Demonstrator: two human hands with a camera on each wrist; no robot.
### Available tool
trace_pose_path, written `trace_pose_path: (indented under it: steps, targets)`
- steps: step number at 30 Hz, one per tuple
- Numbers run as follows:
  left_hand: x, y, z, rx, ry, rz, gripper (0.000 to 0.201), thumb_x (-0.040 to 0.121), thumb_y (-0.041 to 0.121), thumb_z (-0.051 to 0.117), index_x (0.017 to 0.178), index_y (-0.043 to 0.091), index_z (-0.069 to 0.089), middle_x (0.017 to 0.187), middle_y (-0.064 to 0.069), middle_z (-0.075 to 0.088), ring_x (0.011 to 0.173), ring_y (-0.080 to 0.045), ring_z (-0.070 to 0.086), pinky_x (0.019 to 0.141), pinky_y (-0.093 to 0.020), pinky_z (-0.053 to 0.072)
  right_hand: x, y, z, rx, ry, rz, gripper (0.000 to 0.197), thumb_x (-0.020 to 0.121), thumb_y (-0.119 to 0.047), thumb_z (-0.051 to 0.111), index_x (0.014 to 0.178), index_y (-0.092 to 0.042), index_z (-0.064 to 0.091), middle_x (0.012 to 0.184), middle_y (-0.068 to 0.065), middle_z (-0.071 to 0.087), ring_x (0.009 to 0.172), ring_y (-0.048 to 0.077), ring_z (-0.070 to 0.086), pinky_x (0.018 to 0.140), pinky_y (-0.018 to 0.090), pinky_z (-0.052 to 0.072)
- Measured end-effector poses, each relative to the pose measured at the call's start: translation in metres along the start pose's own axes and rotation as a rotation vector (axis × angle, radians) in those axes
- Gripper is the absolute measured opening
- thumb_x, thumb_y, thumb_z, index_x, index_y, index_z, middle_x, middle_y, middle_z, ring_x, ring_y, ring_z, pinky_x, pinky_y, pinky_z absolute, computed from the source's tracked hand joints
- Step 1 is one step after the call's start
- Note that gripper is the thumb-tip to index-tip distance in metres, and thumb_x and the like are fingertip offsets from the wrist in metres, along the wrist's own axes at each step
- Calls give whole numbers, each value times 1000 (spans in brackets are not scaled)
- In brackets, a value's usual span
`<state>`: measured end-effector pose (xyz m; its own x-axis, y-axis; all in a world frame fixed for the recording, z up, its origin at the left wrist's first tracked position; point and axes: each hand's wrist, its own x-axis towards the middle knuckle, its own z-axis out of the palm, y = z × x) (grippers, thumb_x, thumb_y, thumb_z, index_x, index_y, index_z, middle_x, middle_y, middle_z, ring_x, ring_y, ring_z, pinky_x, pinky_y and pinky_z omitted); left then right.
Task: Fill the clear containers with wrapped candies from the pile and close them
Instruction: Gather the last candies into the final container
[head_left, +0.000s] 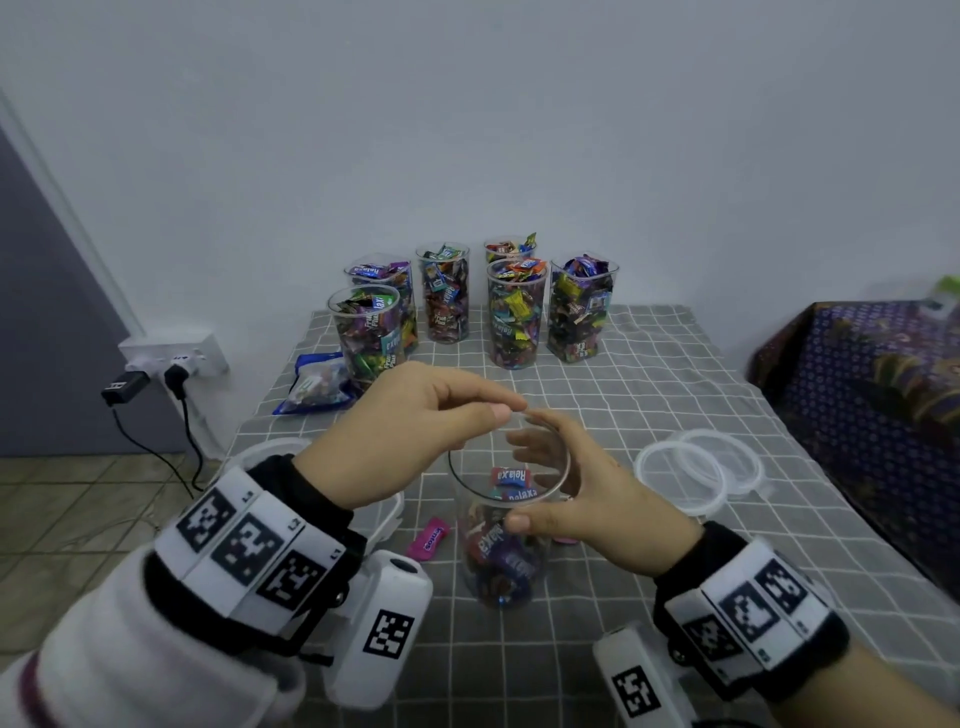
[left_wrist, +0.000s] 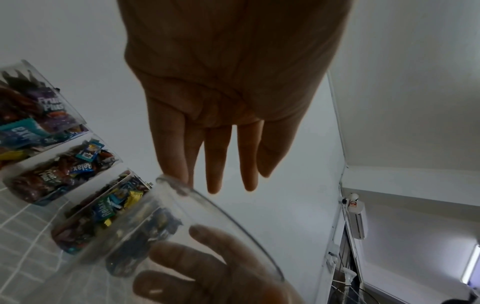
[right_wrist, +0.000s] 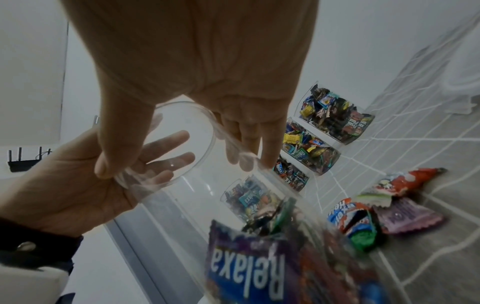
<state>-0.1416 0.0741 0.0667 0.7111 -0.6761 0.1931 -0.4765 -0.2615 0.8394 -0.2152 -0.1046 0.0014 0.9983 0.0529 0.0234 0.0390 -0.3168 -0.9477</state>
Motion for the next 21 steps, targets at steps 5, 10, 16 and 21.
trace_pose_path:
  steps: [5, 10, 16, 21]
  targets:
    - [1, -14, -5, -70, 178, -62, 22, 91, 15, 59, 87, 32, 72, 89, 10, 72, 89, -10, 65, 77, -31, 58, 0, -2, -12, -161, -134, 58, 88, 64, -32, 79, 131, -41, 23, 131, -13, 46, 118, -2, 47, 92, 12, 42]
    - [0, -46, -8, -17, 36, -288, 20, 93, 11, 54, 100, 26, 66, 108, 6, 66, 97, -10, 61, 76, -24, 53, 10, 8, -32, -494, -354, 179, 69, 73, -24, 75, 132, -33, 41, 122, -15, 53, 107, 3, 52, 102, 33, 42]
    - [-5, -78, 12, 225, -222, -395, 30, 89, 17, 58, 101, 45, 59, 115, 12, 63, 100, -7, 60, 92, -27, 47, 44, 30, -35, -971, -371, 257, 87, 77, -27, 73, 148, -22, 22, 149, 1, 27, 134, 20, 32, 110, 40, 32]
    - [-7, -94, 29, 591, -399, -396, 33, 88, 11, 52, 116, 27, 59, 106, -1, 64, 91, -15, 58, 79, -28, 46, 75, 58, -22, -1159, -428, 175, 106, 65, -34, 79, 147, -32, 13, 148, 0, 25, 133, 23, 31, 106, 45, 38]
